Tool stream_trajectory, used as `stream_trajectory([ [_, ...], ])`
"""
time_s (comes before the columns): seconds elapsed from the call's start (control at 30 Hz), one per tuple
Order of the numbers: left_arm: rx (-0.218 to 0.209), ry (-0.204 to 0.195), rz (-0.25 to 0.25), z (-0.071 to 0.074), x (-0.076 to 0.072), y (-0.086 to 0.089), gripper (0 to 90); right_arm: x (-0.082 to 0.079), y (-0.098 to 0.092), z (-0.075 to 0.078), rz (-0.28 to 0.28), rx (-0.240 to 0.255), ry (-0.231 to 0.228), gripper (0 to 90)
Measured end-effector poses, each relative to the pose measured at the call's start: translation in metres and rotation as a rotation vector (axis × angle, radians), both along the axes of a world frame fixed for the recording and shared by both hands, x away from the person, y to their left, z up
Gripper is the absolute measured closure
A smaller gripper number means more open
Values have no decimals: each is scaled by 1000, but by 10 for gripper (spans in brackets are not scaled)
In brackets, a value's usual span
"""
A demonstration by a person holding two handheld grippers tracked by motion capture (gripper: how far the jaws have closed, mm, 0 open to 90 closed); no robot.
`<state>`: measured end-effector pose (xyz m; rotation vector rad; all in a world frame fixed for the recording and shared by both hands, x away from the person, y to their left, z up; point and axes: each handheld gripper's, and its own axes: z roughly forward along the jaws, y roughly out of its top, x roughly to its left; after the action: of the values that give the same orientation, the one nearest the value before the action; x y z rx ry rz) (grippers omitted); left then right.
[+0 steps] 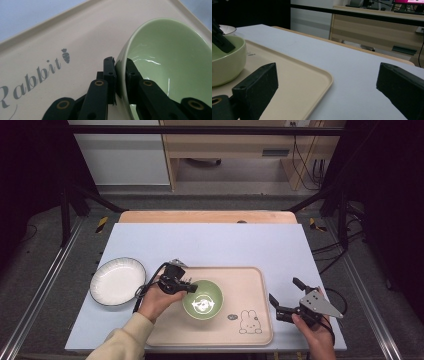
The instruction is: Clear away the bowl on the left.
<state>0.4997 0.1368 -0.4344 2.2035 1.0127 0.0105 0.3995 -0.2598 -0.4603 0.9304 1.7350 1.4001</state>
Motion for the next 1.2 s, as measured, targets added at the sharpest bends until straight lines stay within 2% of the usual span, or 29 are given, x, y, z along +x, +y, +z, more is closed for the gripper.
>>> stream_trajectory([
  [0.6,4,4,6,-4,2,1,833,0,0,0,1,-2,2,40],
  [0.83,28,-11,-5,-5,2,0,836,0,0,0,4,-2,2,40],
  [1.2,32,-26,-13,-6,2,-1,836,1,2,-1,7,-3,3,40],
])
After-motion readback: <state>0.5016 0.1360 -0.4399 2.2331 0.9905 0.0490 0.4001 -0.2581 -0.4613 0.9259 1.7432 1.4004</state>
